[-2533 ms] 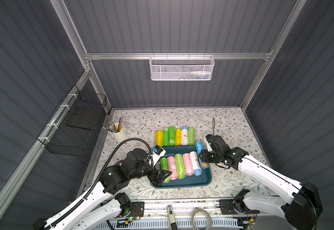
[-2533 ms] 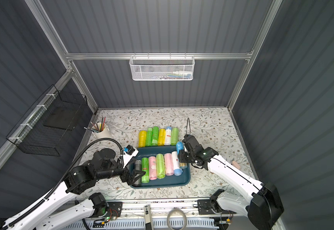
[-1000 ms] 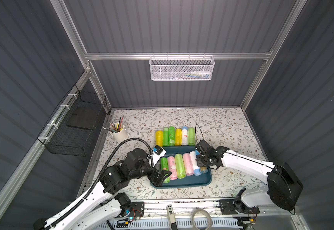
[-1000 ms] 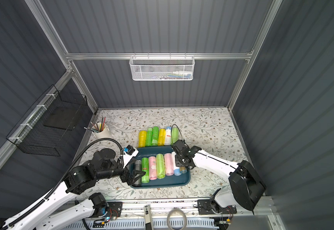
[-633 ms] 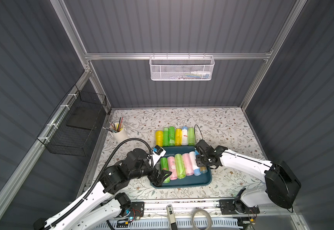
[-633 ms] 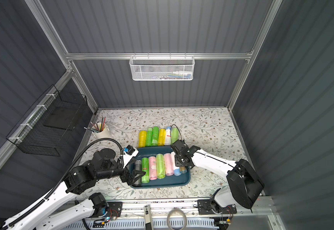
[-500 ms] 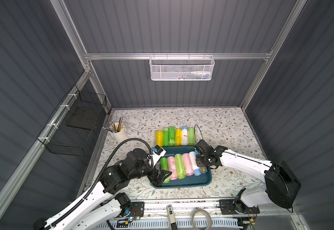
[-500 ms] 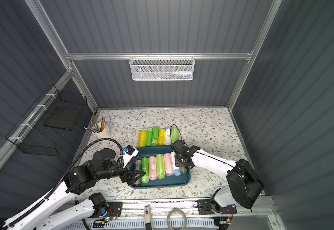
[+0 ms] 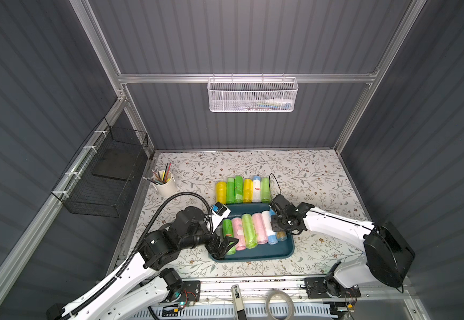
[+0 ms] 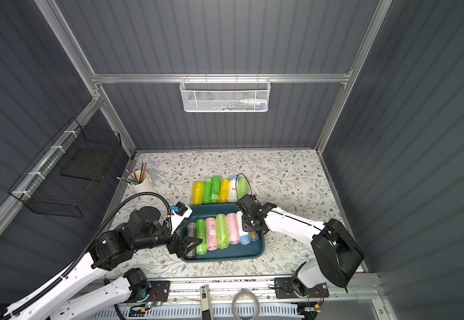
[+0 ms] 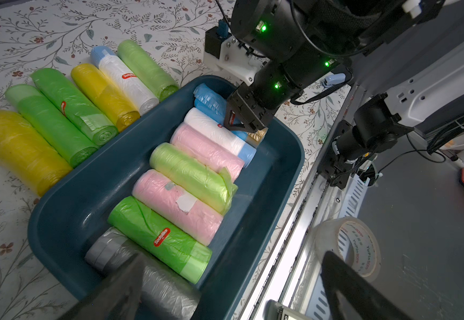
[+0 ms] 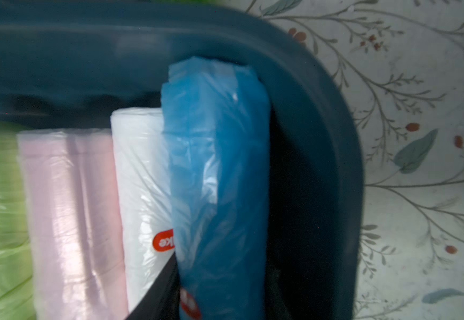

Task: Put the roll of trash bags into the storage box
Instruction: Place the roll of trash bags in the storage box.

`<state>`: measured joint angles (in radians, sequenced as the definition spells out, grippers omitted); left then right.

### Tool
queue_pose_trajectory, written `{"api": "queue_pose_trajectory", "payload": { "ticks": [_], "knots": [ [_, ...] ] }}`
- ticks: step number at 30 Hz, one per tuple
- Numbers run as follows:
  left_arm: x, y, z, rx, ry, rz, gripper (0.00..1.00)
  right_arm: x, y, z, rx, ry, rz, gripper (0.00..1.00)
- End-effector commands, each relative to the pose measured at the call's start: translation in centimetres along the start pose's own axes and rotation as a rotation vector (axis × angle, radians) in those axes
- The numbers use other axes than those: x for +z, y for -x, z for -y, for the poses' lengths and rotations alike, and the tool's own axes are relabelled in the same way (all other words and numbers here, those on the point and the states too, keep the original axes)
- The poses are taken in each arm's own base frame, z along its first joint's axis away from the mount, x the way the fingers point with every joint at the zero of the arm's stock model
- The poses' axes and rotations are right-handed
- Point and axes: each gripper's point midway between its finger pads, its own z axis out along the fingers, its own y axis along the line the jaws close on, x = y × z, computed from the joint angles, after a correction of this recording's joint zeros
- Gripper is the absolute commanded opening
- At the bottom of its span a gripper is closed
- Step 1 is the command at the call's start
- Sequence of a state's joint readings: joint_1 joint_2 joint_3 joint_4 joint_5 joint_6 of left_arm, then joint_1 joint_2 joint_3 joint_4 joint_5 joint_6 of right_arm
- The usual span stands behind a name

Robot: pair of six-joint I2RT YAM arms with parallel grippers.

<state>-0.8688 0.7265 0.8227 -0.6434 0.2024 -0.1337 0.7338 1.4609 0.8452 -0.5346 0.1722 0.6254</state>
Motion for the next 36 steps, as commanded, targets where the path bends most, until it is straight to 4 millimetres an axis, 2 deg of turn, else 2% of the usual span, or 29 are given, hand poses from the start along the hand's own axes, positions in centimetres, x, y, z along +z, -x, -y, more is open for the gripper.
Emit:
{"api": "queue_pose_trajectory", "payload": {
  "ticks": [1,10,20,36],
  "knots": [
    [-0.2,-0.1,0.1,0.007,-0.01,0.001,1.0,0.4,0.2,0.0,0.015,-0.006,0.0,0.44],
    [-0.3,0.0,0.1,0.007,-0.01,0.004,1.0,0.4,0.1,-0.1,0.017,-0.001,0.0,0.52],
    [-0.2,-0.1,0.1,0.008,-0.01,0.003,1.0,0.4,0.1,0.1,0.01,-0.008,0.001,0.56],
    [-0.2,-0.1,0.1,0.008,-0.01,0.003,1.0,-1.6,1.2,0.3,0.007,-0.007,0.055,0.57]
  ]
}}
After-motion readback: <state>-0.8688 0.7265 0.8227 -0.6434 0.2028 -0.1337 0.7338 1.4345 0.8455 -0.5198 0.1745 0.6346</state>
